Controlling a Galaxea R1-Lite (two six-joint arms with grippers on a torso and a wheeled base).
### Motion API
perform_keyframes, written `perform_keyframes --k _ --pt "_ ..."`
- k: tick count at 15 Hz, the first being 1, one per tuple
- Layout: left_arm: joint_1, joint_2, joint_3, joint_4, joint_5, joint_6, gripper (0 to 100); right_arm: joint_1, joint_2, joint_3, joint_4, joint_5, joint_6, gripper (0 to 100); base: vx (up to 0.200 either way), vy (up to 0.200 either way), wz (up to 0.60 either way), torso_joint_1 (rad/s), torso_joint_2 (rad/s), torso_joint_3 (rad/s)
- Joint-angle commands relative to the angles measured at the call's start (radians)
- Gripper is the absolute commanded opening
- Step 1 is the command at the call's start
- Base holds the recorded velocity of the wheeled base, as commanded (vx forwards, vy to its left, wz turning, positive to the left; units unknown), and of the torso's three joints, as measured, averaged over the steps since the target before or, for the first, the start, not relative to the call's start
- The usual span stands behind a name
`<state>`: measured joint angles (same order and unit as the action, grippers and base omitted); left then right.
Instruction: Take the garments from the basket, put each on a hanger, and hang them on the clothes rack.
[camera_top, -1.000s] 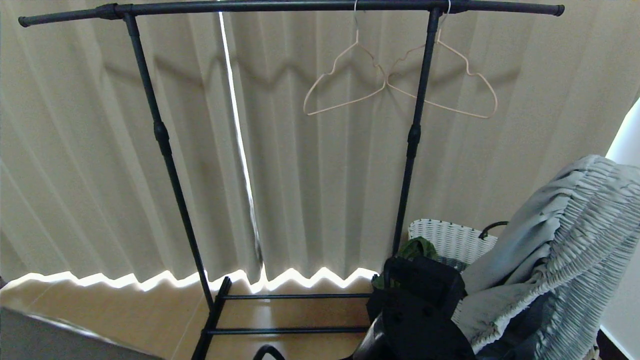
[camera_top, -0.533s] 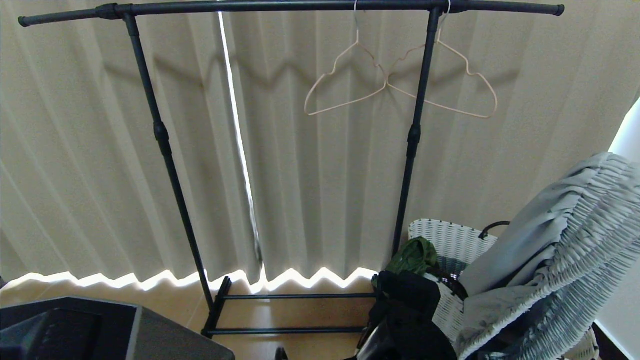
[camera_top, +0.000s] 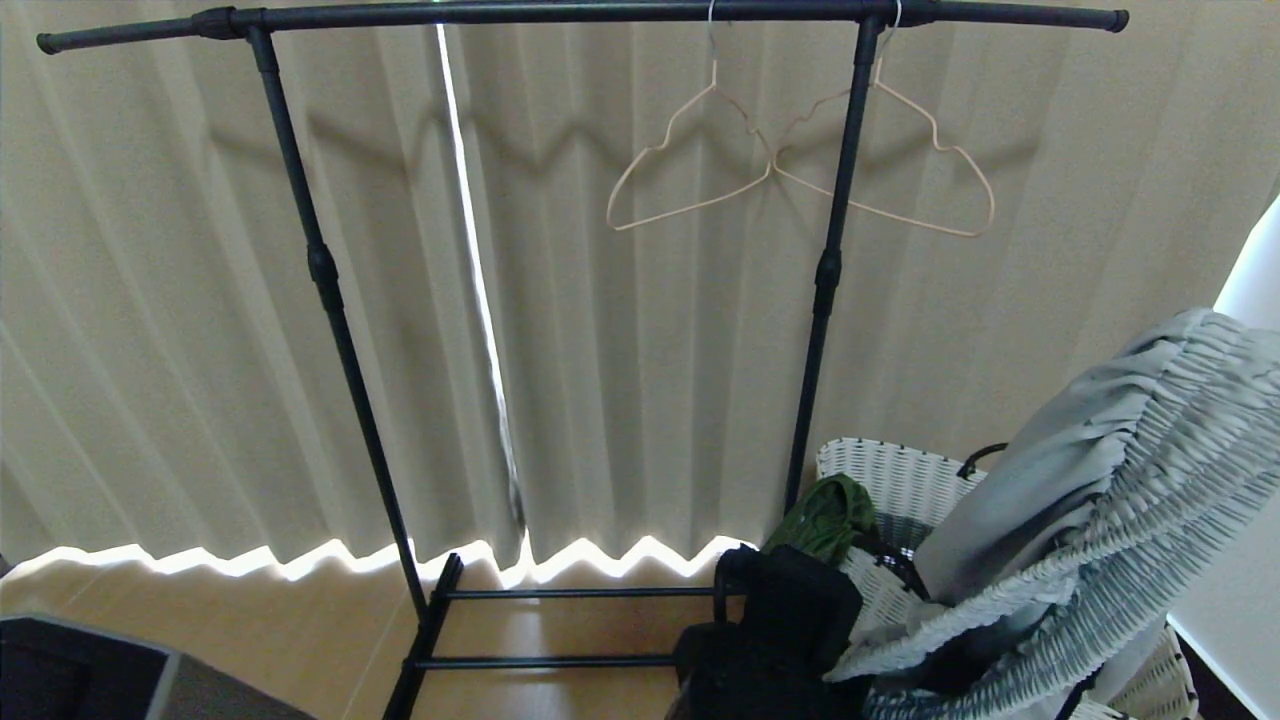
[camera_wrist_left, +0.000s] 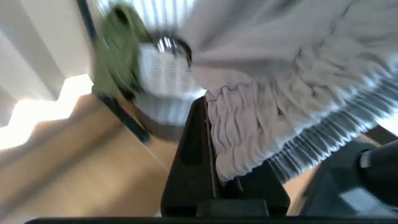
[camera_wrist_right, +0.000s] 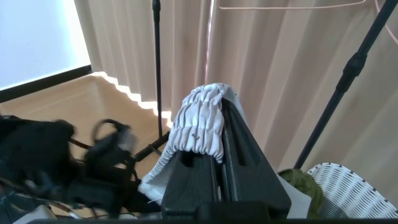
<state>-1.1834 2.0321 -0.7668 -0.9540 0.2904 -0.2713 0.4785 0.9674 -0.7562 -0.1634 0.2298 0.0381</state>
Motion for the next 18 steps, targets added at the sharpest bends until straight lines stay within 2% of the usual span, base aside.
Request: perform_keyframes --k 1,3,5,6,7,9,11,12,13,14,18 --pt "0.042 -0.101 0.170 -0.173 -0.002 0.115 0 0.000 0.034 -0.002 -0.001 0.000 0.000 0 0.000 0.000 0.00 0.000 0.00 0.000" --pt "0.085 -0.199 0.213 -0.181 -0.004 0.144 0 0.000 0.057 -0.011 -0.002 0.000 -0.004 0 0.000 0.000 0.00 0.000 0.00 0.000" --pt "0.157 -0.365 0.181 -0.066 -0.007 0.170 0 0.000 0.096 -0.041 -0.007 0.000 -0.004 0 0.000 0.000 0.00 0.000 0.00 0.000" --pt "0.203 -0.457 0.133 0.038 -0.010 0.196 0 0.000 0.119 -0.051 -0.039 0.002 -0.004 0 0.000 0.000 0.00 0.000 0.00 0.000" --pt "0.208 -0.467 0.127 0.051 -0.010 0.199 0 0.000 0.122 -0.051 -0.044 0.002 -0.004 0 0.000 0.000 0.00 0.000 0.00 0.000" --pt "0.288 -0.638 0.000 0.301 -0.096 0.268 0 0.000 0.160 -0.052 -0.116 0.002 -0.004 0 0.000 0.000 0.00 0.000 0.00 0.000" --pt "0.337 -0.705 -0.092 0.474 -0.160 0.310 0 0.000 0.165 -0.051 -0.151 0.002 -0.004 0 0.000 0.000 0.00 0.000 0.00 0.000" --pt "0.370 -0.733 -0.175 0.589 -0.192 0.333 0 0.000 0.165 -0.052 -0.174 0.002 -0.003 0 0.000 0.000 0.00 0.000 0.00 0.000" --pt "0.370 -0.733 -0.175 0.589 -0.192 0.333 0 0.000 0.165 -0.052 -0.174 0.002 -0.003 0 0.000 0.000 0.00 0.000 0.00 0.000" --pt "0.423 -0.731 -0.371 0.768 -0.220 0.337 0 -0.001 0.177 -0.071 -0.200 0.002 -0.003 0 0.000 0.000 0.00 0.000 0.00 0.000" --pt "0.427 -0.687 -0.542 0.934 -0.220 0.339 0 -0.005 0.218 -0.150 -0.200 0.002 -0.003 0 0.000 0.000 0.00 0.000 0.00 0.000"
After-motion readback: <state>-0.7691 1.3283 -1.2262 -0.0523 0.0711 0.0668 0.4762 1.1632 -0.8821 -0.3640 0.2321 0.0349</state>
